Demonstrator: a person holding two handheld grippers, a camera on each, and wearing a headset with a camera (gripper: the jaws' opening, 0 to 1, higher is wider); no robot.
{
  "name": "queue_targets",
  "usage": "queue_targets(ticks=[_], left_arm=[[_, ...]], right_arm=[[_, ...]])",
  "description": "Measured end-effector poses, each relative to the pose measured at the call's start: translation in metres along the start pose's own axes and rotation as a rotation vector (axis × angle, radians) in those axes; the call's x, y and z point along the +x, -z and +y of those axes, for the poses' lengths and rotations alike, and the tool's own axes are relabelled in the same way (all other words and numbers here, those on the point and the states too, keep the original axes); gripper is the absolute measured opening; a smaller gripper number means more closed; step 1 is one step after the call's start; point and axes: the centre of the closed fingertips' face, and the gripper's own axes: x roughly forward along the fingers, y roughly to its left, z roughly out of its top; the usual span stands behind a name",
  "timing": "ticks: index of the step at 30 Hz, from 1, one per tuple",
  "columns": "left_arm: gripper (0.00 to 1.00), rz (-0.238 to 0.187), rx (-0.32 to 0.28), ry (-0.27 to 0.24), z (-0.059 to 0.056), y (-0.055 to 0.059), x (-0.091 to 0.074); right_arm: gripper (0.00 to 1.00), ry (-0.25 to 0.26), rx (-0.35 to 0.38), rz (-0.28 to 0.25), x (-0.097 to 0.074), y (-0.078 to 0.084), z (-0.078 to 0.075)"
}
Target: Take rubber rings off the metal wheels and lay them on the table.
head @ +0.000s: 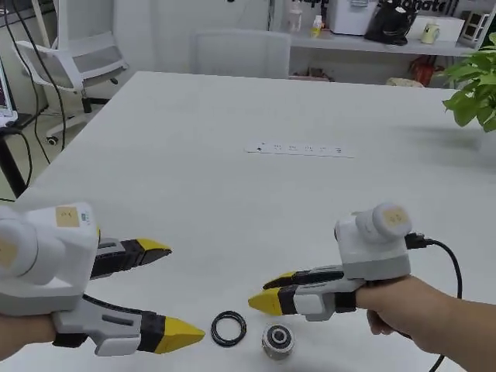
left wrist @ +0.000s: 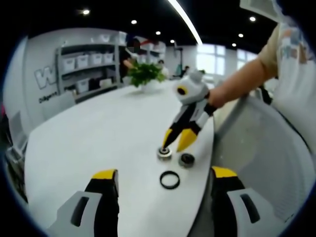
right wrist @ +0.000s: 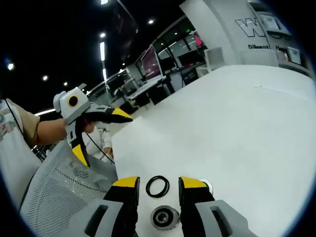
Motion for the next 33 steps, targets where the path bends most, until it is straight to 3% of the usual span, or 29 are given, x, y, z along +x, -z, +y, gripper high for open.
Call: queue_targets(ticks=[5,16,25,33], left_arm=[[0.78,-0.006,-0.003,-0.004,0.000,-0.004,0.000],[0.82,-0.031,-0.010,-0.019,0.000,-0.017,-0.006],[0.85,-0.054,-0.013,-0.027,-0.002,-0.026,-0.008],[0.88,-0.063,-0.021,-0.027,-0.007,-0.028,-0.006]], right_arm=[[0.38,0.007,-0.033,-0.050,-0.015,-0.015,0.004],[0.55,0.067,-0.134,-0.104,-0.056,-0.029,0.004],[0.67,0.115,-0.226,-0.107,-0.082,-0.023,0.005],[0.74,0.139,-0.283,-0.076,-0.090,-0.011,0.008]])
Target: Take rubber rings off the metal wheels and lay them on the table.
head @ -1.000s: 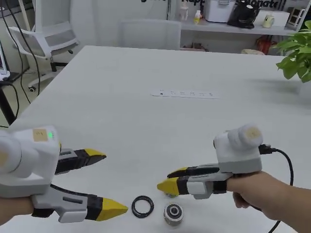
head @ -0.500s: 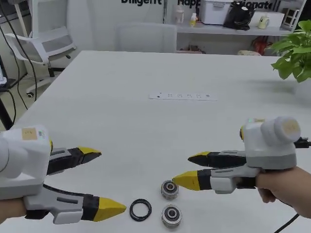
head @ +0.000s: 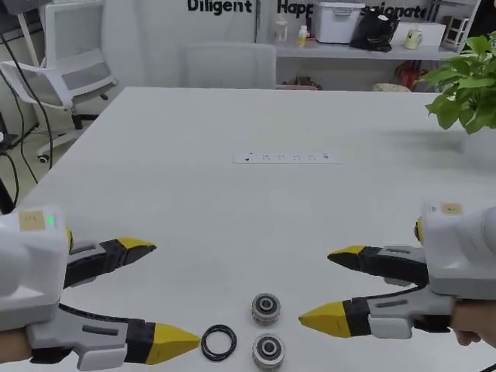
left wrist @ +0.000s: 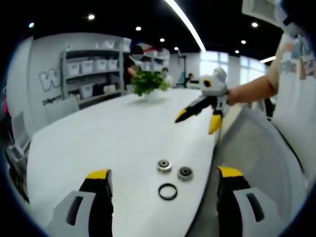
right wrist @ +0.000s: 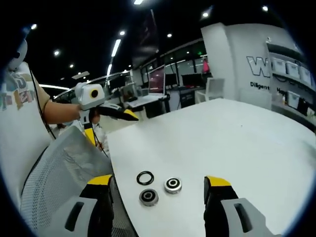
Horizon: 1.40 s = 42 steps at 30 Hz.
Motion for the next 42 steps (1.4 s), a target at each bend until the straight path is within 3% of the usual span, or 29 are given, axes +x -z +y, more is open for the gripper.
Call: queue_targets(ticks=[8,19,42], left_arm=[[0.90,-0.008,0.000,-0.003,-0.004,0.000,-0.001],[0.91,-0.007,-0.013,-0.016,-0.006,0.006,-0.002],[0.91,-0.021,-0.055,-0.050,-0.011,0.009,-0.011]], right_arm=[[0.79,0.013,-0.079,0.026,-0.010,0.008,0.006],[0.80,0.043,-0.106,0.060,-0.024,0.024,0.005],[0.82,0.111,-0.131,0.093,-0.048,0.031,0.001]])
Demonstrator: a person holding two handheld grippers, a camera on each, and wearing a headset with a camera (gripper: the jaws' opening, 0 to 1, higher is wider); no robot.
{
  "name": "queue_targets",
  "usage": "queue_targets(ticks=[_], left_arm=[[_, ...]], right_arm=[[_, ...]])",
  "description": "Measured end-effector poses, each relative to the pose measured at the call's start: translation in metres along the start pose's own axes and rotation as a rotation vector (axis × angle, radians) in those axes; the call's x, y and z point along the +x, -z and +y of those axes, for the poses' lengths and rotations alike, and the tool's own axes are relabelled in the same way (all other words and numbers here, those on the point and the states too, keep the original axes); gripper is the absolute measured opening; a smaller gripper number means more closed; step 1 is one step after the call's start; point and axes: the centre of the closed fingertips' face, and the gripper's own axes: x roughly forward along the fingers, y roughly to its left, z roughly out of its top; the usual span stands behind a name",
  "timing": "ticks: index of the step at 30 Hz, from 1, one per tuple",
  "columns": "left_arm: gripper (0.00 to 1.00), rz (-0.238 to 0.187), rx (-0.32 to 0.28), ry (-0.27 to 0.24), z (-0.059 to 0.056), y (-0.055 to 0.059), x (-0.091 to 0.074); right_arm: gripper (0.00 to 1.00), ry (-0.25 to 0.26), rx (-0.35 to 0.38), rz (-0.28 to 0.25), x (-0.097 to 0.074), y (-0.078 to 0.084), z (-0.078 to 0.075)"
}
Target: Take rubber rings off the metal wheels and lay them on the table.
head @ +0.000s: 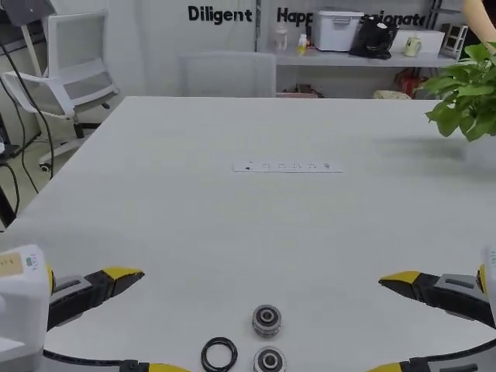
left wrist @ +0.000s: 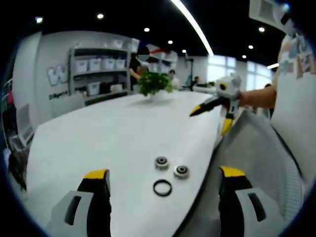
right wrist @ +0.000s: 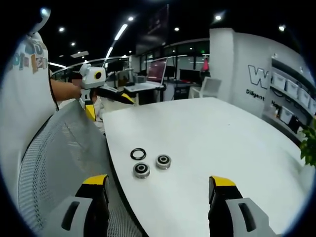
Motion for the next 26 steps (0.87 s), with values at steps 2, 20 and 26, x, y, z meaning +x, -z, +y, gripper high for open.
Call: queue_targets(ticks=[2,20,26], left_arm=[[0.91,-0.005,-0.004,-0.004,0.0006,-0.0010,-0.0007],[0.91,0.003,-0.009,-0.011,-0.0049,-0.0002,-0.0029],[0.91,0.006,-0.002,-0.011,-0.0055,-0.0011,-0.0028]], right_arm=[[0.82,0.005,0.007,-0.003,-0.0012,0.0008,-0.0012],[0.82,0.002,0.029,0.004,0.0028,0.0082,0.0039],[0.81,-0.005,0.027,0.007,0.0041,0.0099,0.0052]])
